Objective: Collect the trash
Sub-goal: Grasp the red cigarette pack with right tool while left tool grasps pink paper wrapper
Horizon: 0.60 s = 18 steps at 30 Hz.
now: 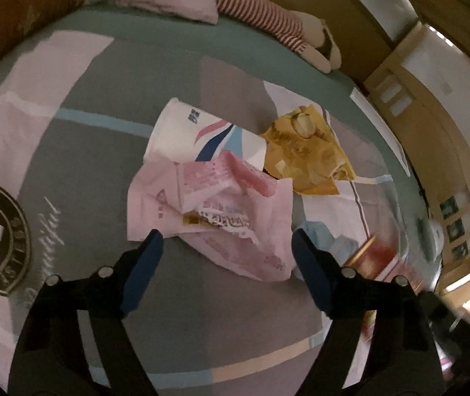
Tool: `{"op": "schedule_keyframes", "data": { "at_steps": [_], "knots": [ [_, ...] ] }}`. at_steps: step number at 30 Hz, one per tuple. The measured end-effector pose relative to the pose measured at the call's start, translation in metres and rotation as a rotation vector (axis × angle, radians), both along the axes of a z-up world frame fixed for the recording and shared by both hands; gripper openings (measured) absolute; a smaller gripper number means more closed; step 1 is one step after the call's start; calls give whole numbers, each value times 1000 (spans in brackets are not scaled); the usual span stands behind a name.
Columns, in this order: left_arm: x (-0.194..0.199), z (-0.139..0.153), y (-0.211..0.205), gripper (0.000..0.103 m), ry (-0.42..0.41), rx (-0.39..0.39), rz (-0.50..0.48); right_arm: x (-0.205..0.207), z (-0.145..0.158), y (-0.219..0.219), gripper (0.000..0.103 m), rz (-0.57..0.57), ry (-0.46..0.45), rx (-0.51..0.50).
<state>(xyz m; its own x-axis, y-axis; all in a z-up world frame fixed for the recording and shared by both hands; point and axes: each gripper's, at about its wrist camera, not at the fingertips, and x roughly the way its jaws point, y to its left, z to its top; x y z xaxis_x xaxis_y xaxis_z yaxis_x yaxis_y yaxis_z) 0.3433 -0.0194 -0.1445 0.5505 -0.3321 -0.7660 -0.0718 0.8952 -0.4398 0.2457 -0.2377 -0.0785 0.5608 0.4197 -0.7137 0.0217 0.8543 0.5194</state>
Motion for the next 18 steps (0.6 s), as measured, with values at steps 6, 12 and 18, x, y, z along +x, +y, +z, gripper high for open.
{"op": "schedule_keyframes", "data": {
  "at_steps": [6, 12, 18],
  "knots": [
    [0, -9, -6, 5, 27, -15, -42, -6, 7, -7, 23, -2, -23, -8],
    [-42, 27, 12, 1, -40, 53, -60, -16, 20, -21, 23, -21, -77, -8],
    [-122, 119, 41, 1, -226, 119, -92, -60, 61, -20, 23, -17, -214, -47]
  ]
}}
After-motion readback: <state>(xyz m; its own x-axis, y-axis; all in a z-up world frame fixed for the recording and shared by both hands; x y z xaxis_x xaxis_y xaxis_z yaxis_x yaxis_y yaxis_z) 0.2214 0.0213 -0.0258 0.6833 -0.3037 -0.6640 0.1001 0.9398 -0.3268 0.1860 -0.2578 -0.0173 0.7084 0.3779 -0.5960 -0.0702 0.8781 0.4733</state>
